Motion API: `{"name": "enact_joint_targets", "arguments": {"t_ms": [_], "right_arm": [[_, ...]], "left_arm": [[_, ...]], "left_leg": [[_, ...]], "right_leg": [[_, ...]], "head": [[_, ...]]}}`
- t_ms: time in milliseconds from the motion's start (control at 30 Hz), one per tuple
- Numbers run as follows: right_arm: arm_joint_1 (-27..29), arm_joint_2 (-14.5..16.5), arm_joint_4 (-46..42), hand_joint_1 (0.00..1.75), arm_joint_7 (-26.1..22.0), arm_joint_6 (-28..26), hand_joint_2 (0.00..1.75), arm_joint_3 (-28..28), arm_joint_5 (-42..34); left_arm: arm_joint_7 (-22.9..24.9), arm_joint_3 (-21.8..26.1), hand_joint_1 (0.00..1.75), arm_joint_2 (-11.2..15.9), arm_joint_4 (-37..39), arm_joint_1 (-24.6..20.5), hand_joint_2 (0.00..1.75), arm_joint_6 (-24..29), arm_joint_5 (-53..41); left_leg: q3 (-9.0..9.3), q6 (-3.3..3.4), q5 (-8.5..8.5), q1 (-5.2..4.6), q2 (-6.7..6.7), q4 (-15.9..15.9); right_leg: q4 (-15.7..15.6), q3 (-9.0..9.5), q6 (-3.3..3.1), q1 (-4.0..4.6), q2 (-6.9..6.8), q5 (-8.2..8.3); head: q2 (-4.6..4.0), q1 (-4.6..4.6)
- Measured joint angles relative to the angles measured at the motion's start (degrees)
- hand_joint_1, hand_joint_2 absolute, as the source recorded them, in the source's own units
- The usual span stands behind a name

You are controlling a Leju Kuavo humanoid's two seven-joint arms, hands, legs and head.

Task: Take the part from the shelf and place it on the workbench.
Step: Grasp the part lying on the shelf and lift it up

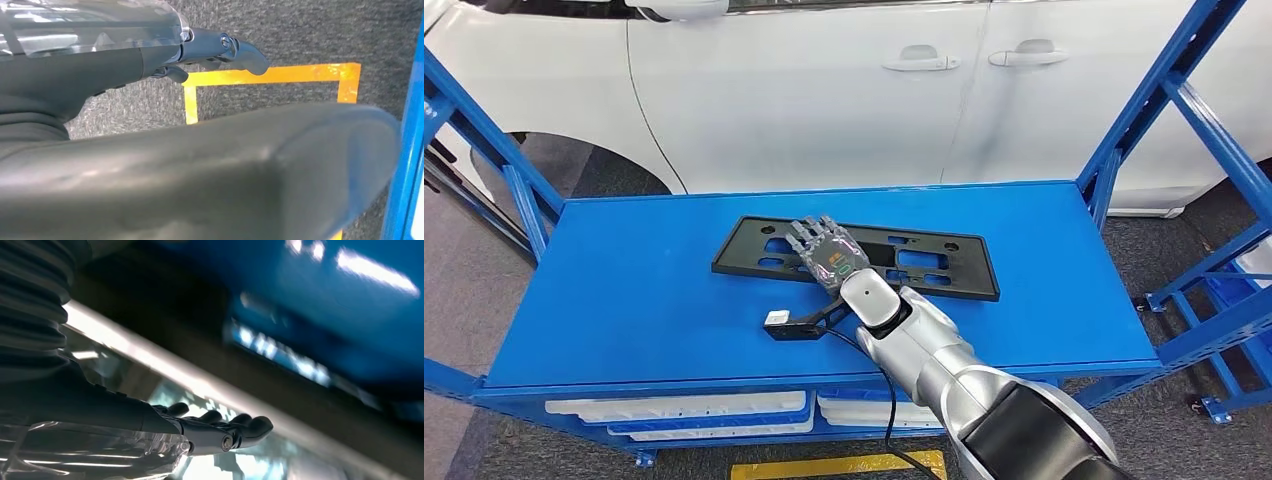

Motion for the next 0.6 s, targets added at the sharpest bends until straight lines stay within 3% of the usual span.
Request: {"name": "enact_joint_targets", "arguments": {"t_ms": [67, 133, 267, 333, 400, 433, 467, 500, 600], "right_arm": [[-0.47, 0.03, 0.08, 0.00, 1.12, 3.05, 1.75, -0.01, -0.05], [-0.77, 0.05, 0.20, 0.00, 1.86, 4.51, 1.75, -0.03, -0.15], [-1.52, -0.09, 0.46, 1.68, 5.91, 9.77, 1.75, -1.32, -1.69], [-1.86, -0.50, 0.68, 1.75, 7.83, 12.43, 1.75, -2.44, -2.51], [-1.90, -1.05, 0.91, 1.75, 9.08, 14.21, 1.75, -3.42, -2.88], [-1.89, -1.31, 0.98, 1.75, 9.59, 14.75, 1.75, -3.86, -2.93], [-1.93, -1.54, 1.03, 1.75, 10.05, 15.11, 1.75, -4.29, -2.95], [-2.04, -1.68, 1.04, 1.75, 10.47, 15.37, 1.75, -4.68, -2.97], [-2.76, -1.89, 0.99, 1.75, 11.60, 15.90, 1.75, -5.76, -3.09]], "left_arm": [[-0.04, 0.01, 0.00, 0.05, 0.02, -0.06, 0.00, 0.10, 0.16], [-0.08, 0.01, 0.00, 0.04, 0.05, -0.16, 0.00, 0.16, 0.22], [-0.09, 0.03, 0.00, -0.05, 0.08, -0.19, 0.00, 0.37, 0.14], [-0.04, 0.03, 0.00, -0.11, 0.09, -0.44, 0.00, 0.40, -0.09], [0.07, 0.02, 0.00, -0.12, 0.09, -0.63, 0.00, 0.41, -0.42], [0.12, 0.02, 0.00, -0.12, 0.09, -0.70, 0.00, 0.42, -0.58], [0.15, 0.01, 0.00, -0.12, 0.09, -0.79, 0.00, 0.42, -0.68], [0.16, -0.01, 0.00, -0.13, 0.09, -0.89, 0.00, 0.42, -0.79], [0.17, -0.11, 0.00, -0.43, 0.11, -1.26, 0.00, 0.40, -1.17]], "left_leg": [[2.43, -0.14, 4.60, 0.09, 0.03, -7.49], [3.77, 0.51, 6.06, -0.14, 0.11, -11.53], [3.95, 2.39, 6.78, -0.16, 0.13, -11.89], [3.91, 2.97, 7.07, -0.10, 0.17, -12.08], [3.72, 3.21, 7.11, -0.24, 0.17, -12.04], [3.68, 3.26, 7.11, -0.31, 0.17, -12.02], [3.70, 3.30, 7.09, -0.40, 0.16, -11.99], [3.78, 3.31, 7.07, -0.50, 0.14, -11.99], [3.99, 3.13, 6.97, -0.77, 0.06, -11.98]], "right_leg": [[0.32, 0.57, 0.46, -0.13, 0.06, -0.49], [0.62, 0.63, 1.11, -0.05, 0.11, -0.78], [1.63, 0.27, 2.44, 0.02, 0.06, -1.66], [6.51, -1.88, 2.97, -0.18, -0.03, -4.66], [14.28, -5.58, 3.21, -0.31, -0.09, -8.14], [16.84, -6.84, 3.24, -0.35, -0.10, -8.79], [17.29, -7.05, 3.15, -0.36, -0.11, -8.32], [15.41, -6.11, 2.92, -0.34, -0.12, -6.88], [3.72, -0.29, 1.50, 0.18, -0.26, -2.01]], "head": [[-0.01, 0.01], [-0.01, 0.01], [-0.01, 0.01], [-0.01, 0.01], [-0.01, 0.01], [-0.01, 0.01], [-0.01, 0.01], [-0.01, 0.01], [-0.01, 0.01]]}}
